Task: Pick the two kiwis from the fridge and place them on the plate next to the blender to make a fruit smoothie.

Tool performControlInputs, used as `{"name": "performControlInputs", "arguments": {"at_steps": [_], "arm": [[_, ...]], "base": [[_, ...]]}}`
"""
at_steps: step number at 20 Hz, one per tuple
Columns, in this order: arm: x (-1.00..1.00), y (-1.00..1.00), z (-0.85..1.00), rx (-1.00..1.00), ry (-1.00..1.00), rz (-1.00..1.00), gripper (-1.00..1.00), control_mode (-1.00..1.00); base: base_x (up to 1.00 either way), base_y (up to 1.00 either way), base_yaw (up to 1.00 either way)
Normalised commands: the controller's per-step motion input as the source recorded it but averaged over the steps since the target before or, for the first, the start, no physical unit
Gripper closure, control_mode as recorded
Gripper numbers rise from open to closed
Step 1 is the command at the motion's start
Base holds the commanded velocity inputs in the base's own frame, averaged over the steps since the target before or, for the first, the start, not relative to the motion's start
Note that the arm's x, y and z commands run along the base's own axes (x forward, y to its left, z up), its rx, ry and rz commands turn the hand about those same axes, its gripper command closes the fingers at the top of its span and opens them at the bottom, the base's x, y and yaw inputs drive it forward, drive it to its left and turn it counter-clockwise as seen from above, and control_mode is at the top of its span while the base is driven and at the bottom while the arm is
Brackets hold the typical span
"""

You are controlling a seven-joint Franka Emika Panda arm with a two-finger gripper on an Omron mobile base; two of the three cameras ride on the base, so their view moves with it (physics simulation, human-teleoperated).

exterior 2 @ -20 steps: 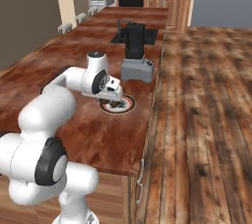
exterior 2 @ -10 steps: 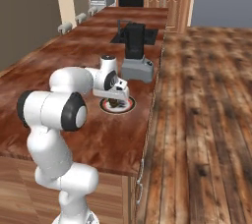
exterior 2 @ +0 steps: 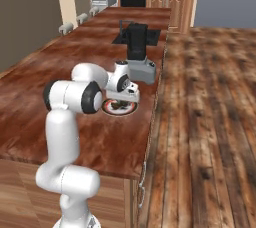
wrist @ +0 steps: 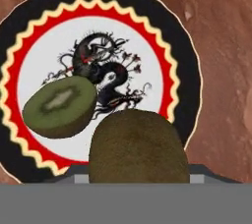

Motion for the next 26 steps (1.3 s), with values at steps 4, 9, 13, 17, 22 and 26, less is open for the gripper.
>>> {"name": "performControlInputs", "arguments": {"at_steps": [4, 9, 13, 17, 22, 26], "arm": [[0.64, 0.00, -0.45, -0.01, 0.02, 0.02, -1.00, -1.00], [0.13, 0.02, -0.03, 0.00, -0.02, 0.00, -1.00, -1.00], [-0.04, 0.00, 0.15, 0.00, 0.00, 0.00, -1.00, -1.00], [-0.45, 0.00, 0.37, 0.00, -0.03, 0.00, -1.00, -1.00], [-0.99, 0.00, 0.42, 0.00, -0.20, 0.00, -1.00, -1.00], [-1.00, -0.01, 0.52, 0.00, -0.34, 0.01, -1.00, -1.00]], "base": [[0.00, 0.00, 0.00], [0.00, 0.00, 0.00], [0.00, 0.00, 0.00], [0.00, 0.00, 0.00], [0.00, 0.00, 0.00], [0.00, 0.00, 0.00]]}}
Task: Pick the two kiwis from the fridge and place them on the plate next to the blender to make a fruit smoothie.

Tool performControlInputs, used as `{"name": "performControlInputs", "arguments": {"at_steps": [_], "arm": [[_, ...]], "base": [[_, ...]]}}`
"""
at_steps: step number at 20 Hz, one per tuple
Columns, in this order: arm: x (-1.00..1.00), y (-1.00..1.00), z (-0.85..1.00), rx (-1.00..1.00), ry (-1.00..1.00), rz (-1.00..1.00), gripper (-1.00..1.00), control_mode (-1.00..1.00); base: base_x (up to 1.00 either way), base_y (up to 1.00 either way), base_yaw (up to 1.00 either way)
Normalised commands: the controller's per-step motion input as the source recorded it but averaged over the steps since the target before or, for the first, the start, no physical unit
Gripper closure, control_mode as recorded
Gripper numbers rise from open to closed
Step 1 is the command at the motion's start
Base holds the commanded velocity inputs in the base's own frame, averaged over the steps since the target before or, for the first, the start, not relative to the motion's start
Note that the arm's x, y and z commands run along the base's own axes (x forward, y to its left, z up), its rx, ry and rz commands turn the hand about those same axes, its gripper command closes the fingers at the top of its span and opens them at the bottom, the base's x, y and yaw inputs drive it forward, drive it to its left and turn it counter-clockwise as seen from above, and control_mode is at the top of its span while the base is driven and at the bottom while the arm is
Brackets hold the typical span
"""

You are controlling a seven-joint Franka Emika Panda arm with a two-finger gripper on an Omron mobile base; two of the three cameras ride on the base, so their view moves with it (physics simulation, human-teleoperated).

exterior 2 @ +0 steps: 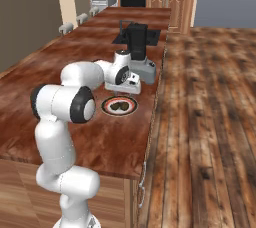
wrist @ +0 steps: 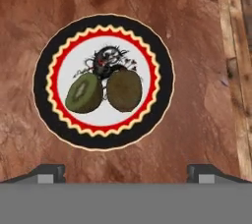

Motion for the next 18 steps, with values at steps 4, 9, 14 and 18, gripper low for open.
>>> {"name": "performControlInputs", "arguments": {"at_steps": [4, 9, 14, 18], "arm": [[-1.00, 0.00, 0.53, 0.00, -0.44, 0.02, -1.00, -1.00], [-1.00, 0.00, 0.46, -0.01, -0.39, 0.02, -1.00, -1.00], [-1.00, 0.00, 0.62, -0.04, -0.32, 0.01, -1.00, -1.00], [-1.00, 0.00, 0.97, -0.12, -0.21, 0.04, -1.00, -1.00]], "base": [[0.00, 0.00, 0.00], [0.00, 0.00, 0.00], [0.00, 0.00, 0.00], [0.00, 0.00, 0.00]]}}
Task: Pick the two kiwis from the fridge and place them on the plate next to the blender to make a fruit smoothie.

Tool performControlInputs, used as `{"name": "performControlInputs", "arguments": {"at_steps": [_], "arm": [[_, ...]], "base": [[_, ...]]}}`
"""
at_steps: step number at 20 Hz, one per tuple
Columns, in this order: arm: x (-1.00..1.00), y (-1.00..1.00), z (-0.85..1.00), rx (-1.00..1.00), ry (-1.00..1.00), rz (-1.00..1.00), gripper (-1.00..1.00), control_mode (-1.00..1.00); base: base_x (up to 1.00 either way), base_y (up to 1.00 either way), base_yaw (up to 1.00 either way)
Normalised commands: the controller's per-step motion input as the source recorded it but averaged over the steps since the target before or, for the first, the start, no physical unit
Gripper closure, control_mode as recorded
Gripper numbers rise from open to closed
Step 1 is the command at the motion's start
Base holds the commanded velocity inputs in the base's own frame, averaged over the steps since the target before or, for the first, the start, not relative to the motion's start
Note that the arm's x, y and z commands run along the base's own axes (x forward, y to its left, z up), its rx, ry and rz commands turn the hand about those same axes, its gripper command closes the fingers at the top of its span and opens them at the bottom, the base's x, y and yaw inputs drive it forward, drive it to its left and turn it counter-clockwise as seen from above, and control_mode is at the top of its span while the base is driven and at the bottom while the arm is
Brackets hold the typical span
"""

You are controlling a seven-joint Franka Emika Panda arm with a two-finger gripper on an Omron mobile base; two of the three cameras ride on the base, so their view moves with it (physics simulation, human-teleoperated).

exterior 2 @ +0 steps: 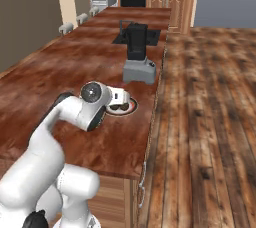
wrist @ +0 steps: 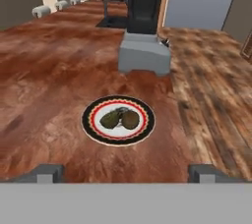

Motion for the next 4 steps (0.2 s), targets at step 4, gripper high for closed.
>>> {"name": "performControlInputs", "arguments": {"at_steps": [4], "arm": [[-1.00, 0.02, 1.00, -0.20, -0.09, 0.07, -1.00, -1.00]], "base": [[0.00, 0.00, 0.00]]}}
